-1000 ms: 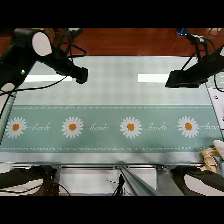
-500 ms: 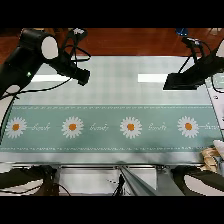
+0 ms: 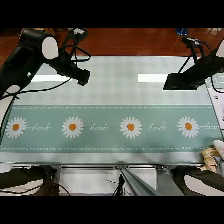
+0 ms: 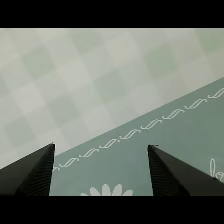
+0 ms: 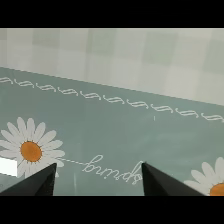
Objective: Fold the shirts.
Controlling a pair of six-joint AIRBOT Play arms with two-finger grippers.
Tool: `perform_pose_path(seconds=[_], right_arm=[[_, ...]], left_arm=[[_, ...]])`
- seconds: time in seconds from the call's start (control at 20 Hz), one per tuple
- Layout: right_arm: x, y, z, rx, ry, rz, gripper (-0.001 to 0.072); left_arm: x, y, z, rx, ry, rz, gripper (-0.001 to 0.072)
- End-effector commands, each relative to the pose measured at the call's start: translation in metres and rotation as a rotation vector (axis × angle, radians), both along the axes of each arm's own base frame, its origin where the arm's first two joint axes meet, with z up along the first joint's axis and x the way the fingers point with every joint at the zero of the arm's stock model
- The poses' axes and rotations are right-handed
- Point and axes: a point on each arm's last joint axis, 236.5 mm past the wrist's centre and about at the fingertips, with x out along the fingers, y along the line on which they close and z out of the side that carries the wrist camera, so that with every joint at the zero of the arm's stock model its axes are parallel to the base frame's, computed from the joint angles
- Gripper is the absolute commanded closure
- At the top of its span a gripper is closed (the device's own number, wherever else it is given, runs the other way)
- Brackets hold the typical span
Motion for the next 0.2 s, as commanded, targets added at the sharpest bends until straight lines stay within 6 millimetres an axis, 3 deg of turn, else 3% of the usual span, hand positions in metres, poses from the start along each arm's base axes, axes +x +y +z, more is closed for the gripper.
perform_pose_path(seconds=[0.0,0.15], right_arm=[[-0.0001,0.0005,-0.0003,0.0,0.001,0.001,0.0124],[-0.0001,0.0005,-0.0003,0.0,0.001,0.001,0.0124]], left_arm=[[0.0001,-0.0003,0.0003,0.0,-0.001,0.0,-0.0008],[0.0,-0.0005,0.0003,0.0,-0.001,-0.001,-0.0007]])
